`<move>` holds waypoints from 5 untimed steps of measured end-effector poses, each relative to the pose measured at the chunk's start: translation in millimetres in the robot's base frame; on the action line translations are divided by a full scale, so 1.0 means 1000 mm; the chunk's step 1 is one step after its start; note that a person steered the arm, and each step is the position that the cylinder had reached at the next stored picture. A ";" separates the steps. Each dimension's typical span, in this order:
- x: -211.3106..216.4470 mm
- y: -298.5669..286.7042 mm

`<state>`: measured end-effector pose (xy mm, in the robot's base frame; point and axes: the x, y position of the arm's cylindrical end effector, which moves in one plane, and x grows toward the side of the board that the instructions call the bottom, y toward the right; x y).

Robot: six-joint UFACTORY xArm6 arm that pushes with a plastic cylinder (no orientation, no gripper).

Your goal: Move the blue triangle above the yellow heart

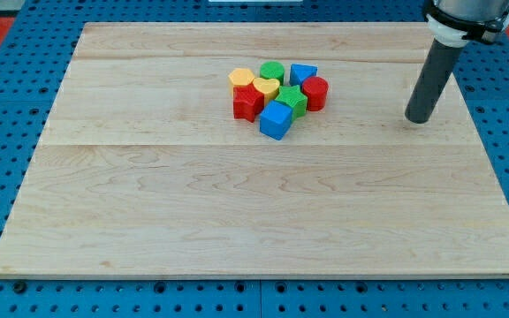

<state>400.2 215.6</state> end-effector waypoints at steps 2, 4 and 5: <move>-0.053 0.000; -0.122 -0.090; -0.129 -0.141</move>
<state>270.8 74.3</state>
